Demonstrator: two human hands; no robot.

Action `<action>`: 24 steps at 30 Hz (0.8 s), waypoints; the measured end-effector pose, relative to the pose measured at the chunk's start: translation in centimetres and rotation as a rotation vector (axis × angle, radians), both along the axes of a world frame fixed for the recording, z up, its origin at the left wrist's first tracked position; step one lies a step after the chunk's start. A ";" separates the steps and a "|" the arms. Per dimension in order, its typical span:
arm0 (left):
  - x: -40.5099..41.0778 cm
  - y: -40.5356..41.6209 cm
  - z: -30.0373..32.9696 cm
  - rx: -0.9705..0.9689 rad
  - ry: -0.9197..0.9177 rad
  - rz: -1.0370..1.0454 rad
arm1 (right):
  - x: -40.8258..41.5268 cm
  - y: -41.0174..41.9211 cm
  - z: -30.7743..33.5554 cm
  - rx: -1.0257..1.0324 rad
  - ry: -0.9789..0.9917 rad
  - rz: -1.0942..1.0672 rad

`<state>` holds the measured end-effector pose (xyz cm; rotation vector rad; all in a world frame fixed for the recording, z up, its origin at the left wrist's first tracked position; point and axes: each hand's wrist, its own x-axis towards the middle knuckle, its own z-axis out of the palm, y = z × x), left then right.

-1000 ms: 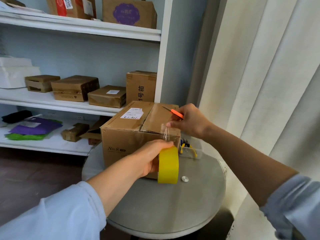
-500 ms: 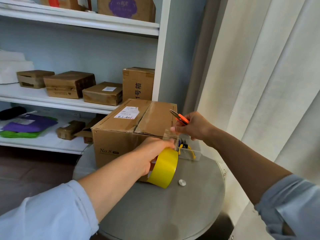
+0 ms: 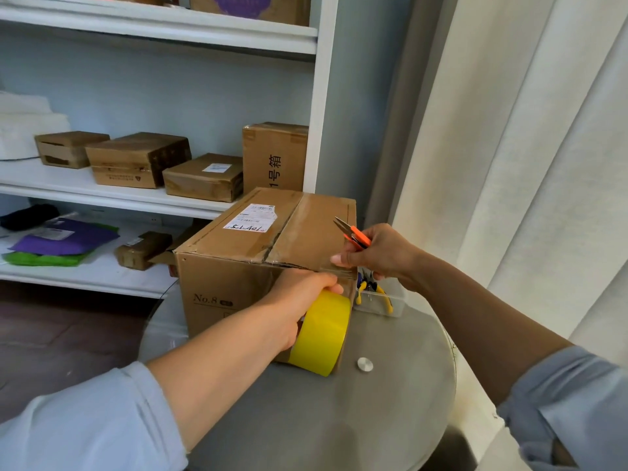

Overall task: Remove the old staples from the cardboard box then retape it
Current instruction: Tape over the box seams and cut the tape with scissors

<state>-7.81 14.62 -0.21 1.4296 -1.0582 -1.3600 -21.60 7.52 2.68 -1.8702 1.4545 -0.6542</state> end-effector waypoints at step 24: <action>-2.0 -0.2 0.0 0.056 0.010 0.022 | -1.9 -1.1 -0.5 0.072 -0.008 0.022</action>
